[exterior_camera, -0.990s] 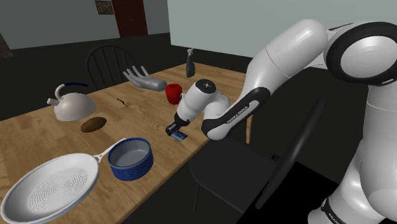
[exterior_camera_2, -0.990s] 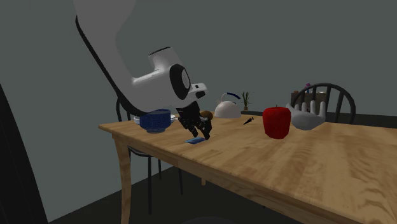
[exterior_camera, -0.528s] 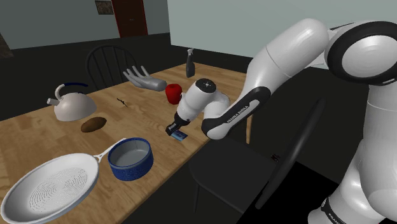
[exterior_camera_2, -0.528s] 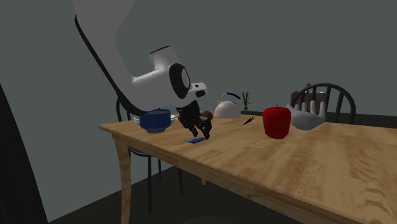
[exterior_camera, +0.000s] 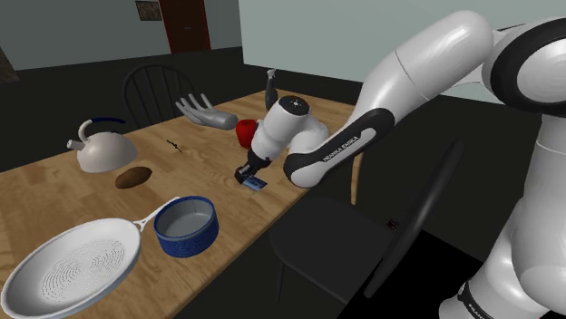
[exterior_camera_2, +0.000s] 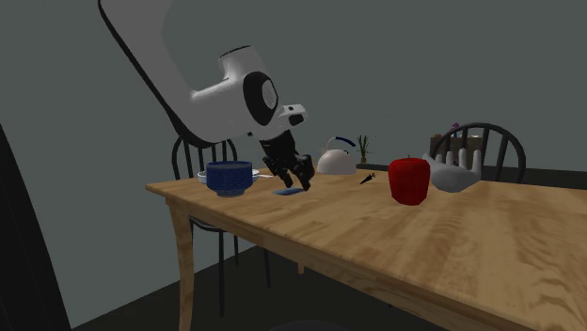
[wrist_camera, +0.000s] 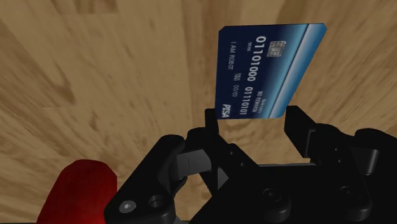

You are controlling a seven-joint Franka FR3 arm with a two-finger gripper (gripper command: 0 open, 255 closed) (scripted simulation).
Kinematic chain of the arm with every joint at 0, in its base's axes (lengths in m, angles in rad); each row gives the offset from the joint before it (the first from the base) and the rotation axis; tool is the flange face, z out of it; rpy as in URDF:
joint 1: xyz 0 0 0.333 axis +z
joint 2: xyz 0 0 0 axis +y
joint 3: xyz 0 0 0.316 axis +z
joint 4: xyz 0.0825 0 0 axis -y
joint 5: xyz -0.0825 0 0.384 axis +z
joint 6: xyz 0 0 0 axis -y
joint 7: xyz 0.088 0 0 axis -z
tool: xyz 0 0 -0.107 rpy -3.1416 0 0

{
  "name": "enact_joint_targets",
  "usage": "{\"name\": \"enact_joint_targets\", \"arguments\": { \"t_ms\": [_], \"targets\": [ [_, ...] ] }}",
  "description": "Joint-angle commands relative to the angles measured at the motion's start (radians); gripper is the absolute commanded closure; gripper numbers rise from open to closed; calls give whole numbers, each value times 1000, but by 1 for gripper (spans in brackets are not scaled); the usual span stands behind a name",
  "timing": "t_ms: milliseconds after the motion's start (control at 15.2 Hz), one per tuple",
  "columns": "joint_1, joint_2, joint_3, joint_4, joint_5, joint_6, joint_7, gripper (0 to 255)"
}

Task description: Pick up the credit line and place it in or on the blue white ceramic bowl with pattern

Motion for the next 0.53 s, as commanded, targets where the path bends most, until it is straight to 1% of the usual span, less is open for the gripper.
{"name": "enact_joint_targets", "arguments": {
  "t_ms": [0,462],
  "targets": [
    [-12,-16,16,5,25,-21,-24,255],
    [-40,-73,57,26,109,-98,-98,255]
  ]
}}
